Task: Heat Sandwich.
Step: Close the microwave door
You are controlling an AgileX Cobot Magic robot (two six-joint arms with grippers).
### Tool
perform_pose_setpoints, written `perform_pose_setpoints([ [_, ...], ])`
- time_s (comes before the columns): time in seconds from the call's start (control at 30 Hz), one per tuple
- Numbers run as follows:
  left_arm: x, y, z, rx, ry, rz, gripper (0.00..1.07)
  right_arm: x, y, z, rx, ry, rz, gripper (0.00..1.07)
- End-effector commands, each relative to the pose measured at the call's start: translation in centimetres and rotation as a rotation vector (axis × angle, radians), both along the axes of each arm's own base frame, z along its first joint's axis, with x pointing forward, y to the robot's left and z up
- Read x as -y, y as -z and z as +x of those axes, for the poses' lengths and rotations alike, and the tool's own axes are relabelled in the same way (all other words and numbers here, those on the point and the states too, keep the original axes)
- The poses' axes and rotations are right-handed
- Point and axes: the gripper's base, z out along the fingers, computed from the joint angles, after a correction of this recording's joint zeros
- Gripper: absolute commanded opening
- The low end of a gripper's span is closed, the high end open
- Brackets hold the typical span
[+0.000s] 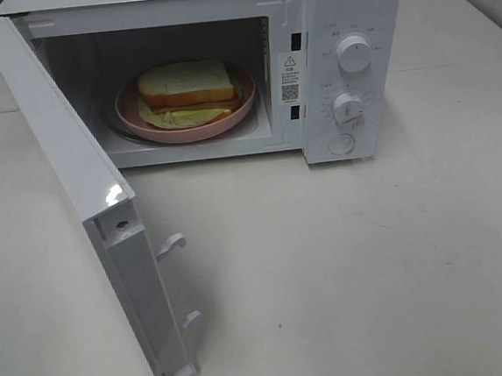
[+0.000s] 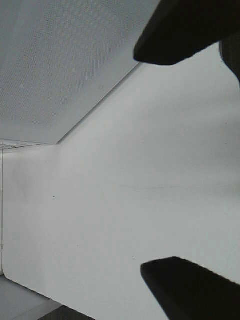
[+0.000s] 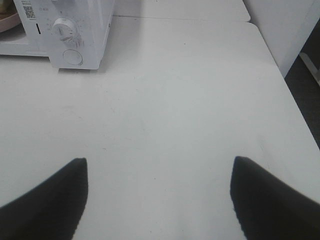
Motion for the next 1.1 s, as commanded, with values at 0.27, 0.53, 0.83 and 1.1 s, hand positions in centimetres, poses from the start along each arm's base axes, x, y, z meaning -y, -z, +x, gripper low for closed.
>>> perform_pose_setpoints([
  [0.27, 0.0, 0.0, -0.2, 0.022, 0.004, -0.008, 1.00, 0.0, 0.0, -0.4, 0.033, 0.003, 0.005, 0.75],
  [0.53, 0.0, -1.1, 0.3, 0.039, 0.001, -0.013, 0.98, 0.0, 0.0, -0.4, 0.033, 0.003, 0.005, 0.75],
  [0.83, 0.0, -2.0, 2.7, -0.002, -0.003, -0.014, 0.86, 0.0, 0.0, -0.4, 0.033, 0.003, 0.005, 0.75],
  [1.1, -0.1, -2.6, 6.1, -0.006, -0.013, -0.020, 0.38, 0.0, 0.0, -0.4, 0.033, 0.003, 0.005, 0.75],
])
